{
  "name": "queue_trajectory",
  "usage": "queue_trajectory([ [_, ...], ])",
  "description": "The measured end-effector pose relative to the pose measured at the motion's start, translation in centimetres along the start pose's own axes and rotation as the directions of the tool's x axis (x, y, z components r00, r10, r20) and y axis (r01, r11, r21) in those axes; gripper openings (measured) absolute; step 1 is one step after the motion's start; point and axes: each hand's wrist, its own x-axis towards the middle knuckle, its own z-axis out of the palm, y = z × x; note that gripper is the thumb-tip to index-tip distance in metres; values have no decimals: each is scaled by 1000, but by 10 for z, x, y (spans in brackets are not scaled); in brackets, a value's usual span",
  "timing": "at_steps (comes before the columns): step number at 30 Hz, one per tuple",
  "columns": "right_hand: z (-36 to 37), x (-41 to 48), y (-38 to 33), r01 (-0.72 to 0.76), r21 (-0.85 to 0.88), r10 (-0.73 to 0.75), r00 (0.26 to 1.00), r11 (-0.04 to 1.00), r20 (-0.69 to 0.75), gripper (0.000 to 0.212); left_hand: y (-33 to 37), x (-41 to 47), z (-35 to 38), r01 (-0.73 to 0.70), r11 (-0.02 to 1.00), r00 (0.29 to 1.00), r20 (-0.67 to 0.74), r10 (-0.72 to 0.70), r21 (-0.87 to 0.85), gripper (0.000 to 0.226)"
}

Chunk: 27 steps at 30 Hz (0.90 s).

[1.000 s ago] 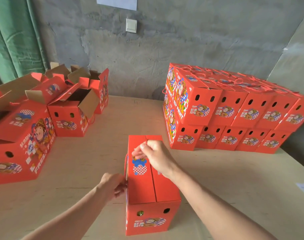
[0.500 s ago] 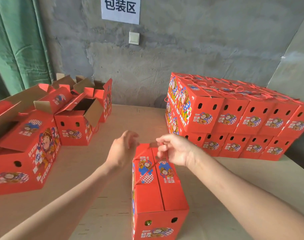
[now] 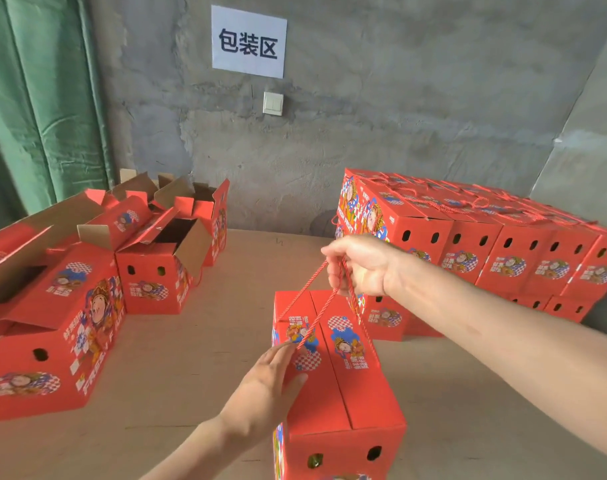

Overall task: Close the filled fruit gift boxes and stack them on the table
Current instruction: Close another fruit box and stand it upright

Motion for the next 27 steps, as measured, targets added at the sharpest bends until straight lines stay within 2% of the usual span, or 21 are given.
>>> queue_trajectory([
  [5, -15, -2, -44, 140, 19, -139, 990, 990, -14, 34, 23, 24, -32, -106, 992, 984, -151, 95, -70, 41],
  [9, -18, 15, -57, 246, 12, -243, 963, 969, -119, 32, 21, 50, -40, -160, 985, 975, -165, 147, -71, 37],
  [13, -15, 48, -39, 188, -108, -208, 952, 976, -224, 30, -2, 75, -21, -29, 995, 999, -45, 25, -98, 51],
  [16, -12, 74, -24, 146, -191, -200, 931, 971, -307, 23, -16, 91, -2, 86, 993, 996, -40, -83, 86, 62],
  [18, -11, 89, -18, 132, -197, -195, 917, 972, -349, 19, -26, 95, 10, 91, 976, 995, -63, -80, 196, 58],
  [21, -7, 106, -8, 133, -215, -207, 907, 967, -368, 11, -38, 90, 29, 33, 981, 999, 29, -40, 192, 48],
  [23, -8, 114, 6, 120, -269, -214, 910, 956, -355, 12, -48, 87, 38, 46, 985, 994, 87, -61, 166, 42],
  [25, -11, 116, 26, 65, -383, -205, 919, 921, -336, 14, -59, 86, 44, 85, 989, 981, 165, -105, 124, 40],
  [27, -15, 114, 58, -26, -601, -219, 918, 799, -331, 20, -68, 86, 49, 95, 991, 967, 228, -115, 98, 45],
])
